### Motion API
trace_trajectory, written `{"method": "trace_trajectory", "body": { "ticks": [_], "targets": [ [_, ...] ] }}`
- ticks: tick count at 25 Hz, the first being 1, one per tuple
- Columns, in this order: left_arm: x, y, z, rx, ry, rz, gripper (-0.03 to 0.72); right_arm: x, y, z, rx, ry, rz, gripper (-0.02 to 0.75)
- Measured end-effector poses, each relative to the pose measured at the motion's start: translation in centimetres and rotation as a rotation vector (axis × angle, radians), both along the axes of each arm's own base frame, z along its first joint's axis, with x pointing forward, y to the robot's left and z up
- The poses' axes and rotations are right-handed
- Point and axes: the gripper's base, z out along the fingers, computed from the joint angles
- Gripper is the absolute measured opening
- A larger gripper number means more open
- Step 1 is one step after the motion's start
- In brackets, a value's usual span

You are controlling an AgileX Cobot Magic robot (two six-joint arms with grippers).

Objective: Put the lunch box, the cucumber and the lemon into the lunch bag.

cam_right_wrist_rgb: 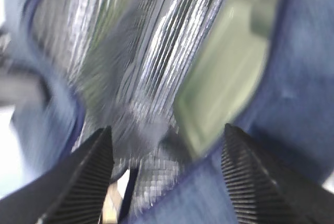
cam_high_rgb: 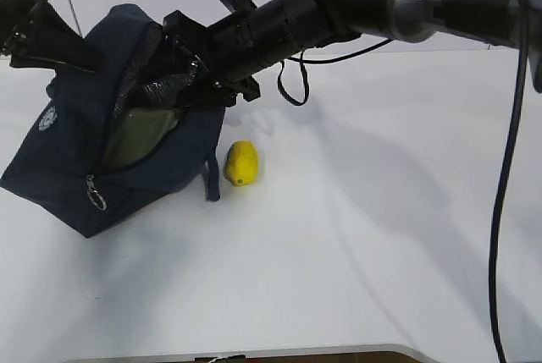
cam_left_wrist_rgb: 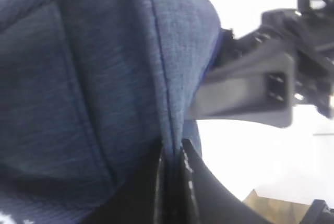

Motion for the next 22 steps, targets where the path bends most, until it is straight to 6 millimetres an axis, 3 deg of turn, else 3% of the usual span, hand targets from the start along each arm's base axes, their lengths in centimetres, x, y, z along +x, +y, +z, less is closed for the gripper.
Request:
{"method": "trace_trajectory", "body": {
  "ticks": [11,17,22],
  "targets": [
    [0.0,3.1,-0.8,0.113,0.037,0.067,-0.006,-0.9,0.0,0.2,-0.009,0.008,0.097,0.517],
    [-0.1,3.3,-1.0,0.145,0.050,0.076,-0.006,-1.6,-0.6,2.6,-0.064,-0.069,0.119,0.517],
    [-0.1,3.4,-1.1,0.157,0.053,0.076,-0.014,-2.3,-2.1,4.0,-0.241,-0.111,0.117,0.517]
  ]
}}
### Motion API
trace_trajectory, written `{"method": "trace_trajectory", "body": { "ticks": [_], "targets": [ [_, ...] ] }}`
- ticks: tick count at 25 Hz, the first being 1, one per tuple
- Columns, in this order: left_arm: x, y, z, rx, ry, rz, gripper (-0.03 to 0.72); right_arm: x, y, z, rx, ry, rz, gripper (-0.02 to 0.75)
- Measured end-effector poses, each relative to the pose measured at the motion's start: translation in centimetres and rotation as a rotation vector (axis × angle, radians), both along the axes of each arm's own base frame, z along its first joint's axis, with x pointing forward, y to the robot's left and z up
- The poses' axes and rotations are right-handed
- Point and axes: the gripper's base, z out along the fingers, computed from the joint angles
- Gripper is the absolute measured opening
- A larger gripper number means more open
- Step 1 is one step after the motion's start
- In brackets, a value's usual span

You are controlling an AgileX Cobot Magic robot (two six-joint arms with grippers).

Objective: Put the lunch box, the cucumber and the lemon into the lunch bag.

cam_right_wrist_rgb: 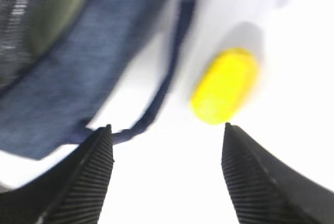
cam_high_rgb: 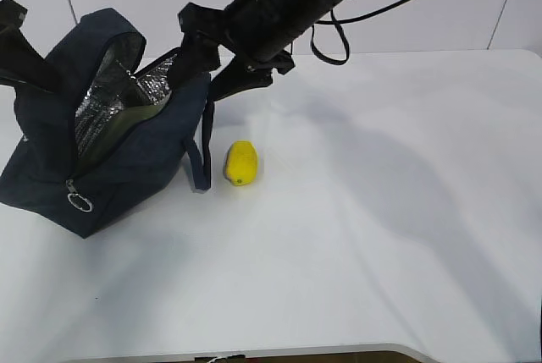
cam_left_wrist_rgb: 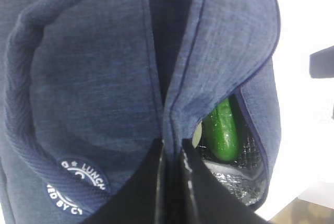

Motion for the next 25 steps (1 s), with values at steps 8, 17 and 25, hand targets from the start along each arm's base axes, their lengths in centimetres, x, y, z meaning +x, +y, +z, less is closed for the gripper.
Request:
{"method": "trace_trajectory", "body": {
  "ticks": [8,17,25],
  "targets": [
    [0.0,0.0,0.0,0.003,-0.003,0.005,-0.014,-0.1,-2.1,-0.9,-0.289,0.019,-0.085,0.517],
    [0.0,0.1,0.0,0.005,-0.003,0.005,-0.013,-0.5,-1.1,-1.9,-0.475,-0.036,-0.186,0.515],
    [0.1,0.1,0.0,0.007,-0.004,0.005,-0.013,0.4,0.0,-4.3,-0.470,-0.050,-0.211,0.515]
  ]
}}
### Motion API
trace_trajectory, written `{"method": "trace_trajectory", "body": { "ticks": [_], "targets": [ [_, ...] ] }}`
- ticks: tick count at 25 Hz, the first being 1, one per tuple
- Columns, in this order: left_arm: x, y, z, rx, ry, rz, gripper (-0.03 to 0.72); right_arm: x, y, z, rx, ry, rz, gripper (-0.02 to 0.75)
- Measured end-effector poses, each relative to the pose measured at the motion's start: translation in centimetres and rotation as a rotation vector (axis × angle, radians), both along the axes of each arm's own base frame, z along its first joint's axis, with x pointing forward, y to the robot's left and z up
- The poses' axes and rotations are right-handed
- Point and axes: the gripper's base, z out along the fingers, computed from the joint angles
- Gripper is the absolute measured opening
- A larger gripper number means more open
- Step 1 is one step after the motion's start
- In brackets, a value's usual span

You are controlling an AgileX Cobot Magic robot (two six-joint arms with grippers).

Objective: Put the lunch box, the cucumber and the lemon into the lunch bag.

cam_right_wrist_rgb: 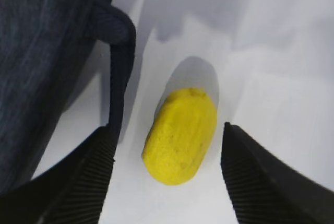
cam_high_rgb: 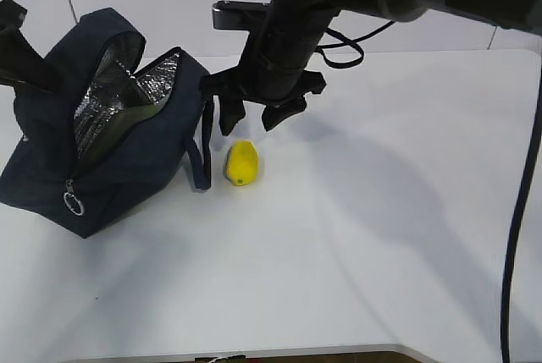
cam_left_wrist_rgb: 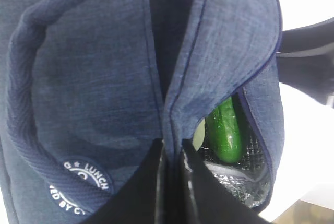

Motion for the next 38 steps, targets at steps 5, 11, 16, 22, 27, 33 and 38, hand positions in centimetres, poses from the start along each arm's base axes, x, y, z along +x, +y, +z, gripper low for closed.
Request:
{"method": "trace_trajectory", "body": {
  "ticks": [5,11,16,22,27,33,38],
  "targets": [
    [0.0,0.0,0.0,0.000,0.000,0.000,-0.013,0.7,0.3,-0.6,0.024,-0.039,-0.030,0.514],
    [0.0,0.0,0.0,0.001,-0.002,0.001,-0.013,1.1,0.5,-2.8,0.012,0.003,-0.062,0.515],
    [0.0,0.0,0.0,0.001,-0.002,0.002,-0.013,1.3,0.5,-3.6,0.005,0.002,-0.066,0.515],
    [0.1,0.0,0.0,0.002,-0.004,0.004,-0.013,1.5,0.5,-4.5,-0.011,0.009,-0.066,0.515],
    [0.0,0.0,0.0,0.004,-0.004,0.004,-0.013,1.6,0.7,-5.5,-0.013,0.026,-0.069,0.515],
    [0.0,0.0,0.0,0.004,-0.004,0.004,-0.013,1.6,0.8,-6.3,-0.013,0.046,-0.072,0.513],
    [0.0,0.0,0.0,0.004,-0.004,0.004,-0.013,1.6,0.8,-6.3,-0.014,0.051,-0.072,0.426]
  ]
}}
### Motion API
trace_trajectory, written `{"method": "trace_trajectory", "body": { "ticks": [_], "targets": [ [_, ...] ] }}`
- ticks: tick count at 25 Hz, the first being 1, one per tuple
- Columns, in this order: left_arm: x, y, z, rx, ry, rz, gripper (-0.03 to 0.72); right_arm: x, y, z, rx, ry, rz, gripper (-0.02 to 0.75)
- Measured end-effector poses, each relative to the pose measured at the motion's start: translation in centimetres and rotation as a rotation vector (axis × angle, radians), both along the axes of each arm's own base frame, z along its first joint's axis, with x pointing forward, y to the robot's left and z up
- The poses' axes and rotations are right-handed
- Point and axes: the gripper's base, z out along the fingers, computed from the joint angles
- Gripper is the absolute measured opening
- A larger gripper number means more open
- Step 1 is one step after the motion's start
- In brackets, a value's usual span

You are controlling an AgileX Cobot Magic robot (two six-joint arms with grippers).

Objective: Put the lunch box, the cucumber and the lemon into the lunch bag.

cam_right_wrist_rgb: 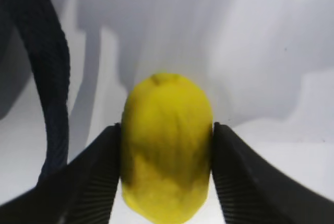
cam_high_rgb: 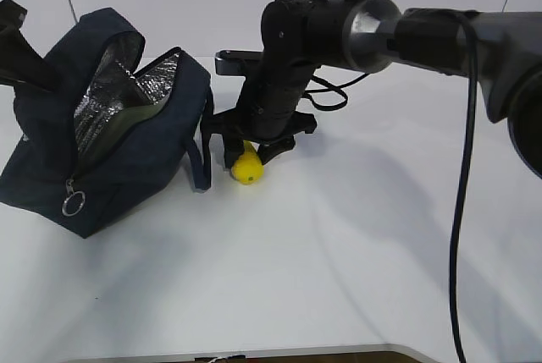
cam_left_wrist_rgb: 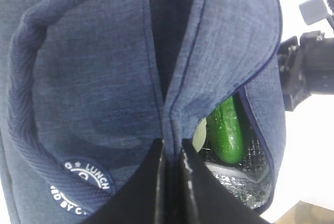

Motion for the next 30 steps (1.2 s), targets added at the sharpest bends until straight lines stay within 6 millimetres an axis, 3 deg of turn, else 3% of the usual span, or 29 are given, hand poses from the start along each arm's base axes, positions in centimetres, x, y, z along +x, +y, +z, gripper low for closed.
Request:
{"method": "trace_trajectory", "body": {
  "ticks": [4,11,15,24,30],
  "targets": [
    [0.0,0.0,0.0,0.000,0.000,0.000,-0.013,0.0,0.0,0.0,-0.003,0.005,0.001,0.372],
    [0.0,0.0,0.0,0.000,0.000,0.000,-0.013,-0.5,-0.2,0.9,-0.035,0.072,0.018,0.363],
    [0.0,0.0,0.0,0.000,0.000,0.000,-0.013,-0.4,-0.2,3.4,-0.051,0.083,0.037,0.362],
    [0.0,0.0,0.0,0.000,0.000,0.000,-0.013,0.2,0.8,11.7,0.111,-0.096,0.051,0.361],
    [0.0,-0.2,0.1,-0.023,0.003,0.001,-0.013,-0.2,2.5,12.8,0.314,-0.073,0.113,0.361]
  ]
}}
